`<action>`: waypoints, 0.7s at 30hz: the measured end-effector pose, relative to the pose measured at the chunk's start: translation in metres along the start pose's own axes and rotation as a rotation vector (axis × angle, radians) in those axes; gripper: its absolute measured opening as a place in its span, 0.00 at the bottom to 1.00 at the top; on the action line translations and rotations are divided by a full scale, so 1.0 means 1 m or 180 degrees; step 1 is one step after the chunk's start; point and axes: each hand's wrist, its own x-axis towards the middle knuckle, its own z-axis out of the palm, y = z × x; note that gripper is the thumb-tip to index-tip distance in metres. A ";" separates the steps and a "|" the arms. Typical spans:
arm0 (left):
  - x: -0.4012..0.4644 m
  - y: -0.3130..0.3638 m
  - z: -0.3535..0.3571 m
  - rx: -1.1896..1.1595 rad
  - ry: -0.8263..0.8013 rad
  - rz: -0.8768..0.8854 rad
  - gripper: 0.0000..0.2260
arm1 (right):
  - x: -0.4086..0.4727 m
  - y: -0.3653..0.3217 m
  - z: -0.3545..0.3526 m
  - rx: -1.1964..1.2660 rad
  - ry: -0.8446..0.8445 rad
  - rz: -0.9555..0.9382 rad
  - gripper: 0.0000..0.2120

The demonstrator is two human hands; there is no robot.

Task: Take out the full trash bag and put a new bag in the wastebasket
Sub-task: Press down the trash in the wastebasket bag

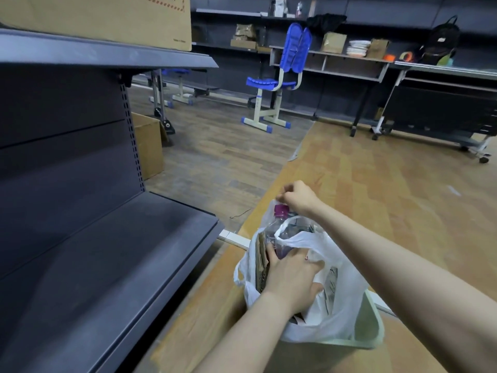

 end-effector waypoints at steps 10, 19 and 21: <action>0.001 -0.004 0.004 -0.0051 0.0025 -0.0072 0.17 | 0.000 -0.056 0.054 -0.3044 -0.0738 -0.0186 0.13; 0.002 -0.008 0.008 0.0054 0.0080 0.0126 0.18 | -0.011 -0.039 0.036 -0.1644 -0.0301 -0.1385 0.13; 0.002 -0.007 0.008 0.0096 0.0103 0.0147 0.19 | -0.022 -0.027 0.028 -0.1298 -0.0253 -0.1607 0.10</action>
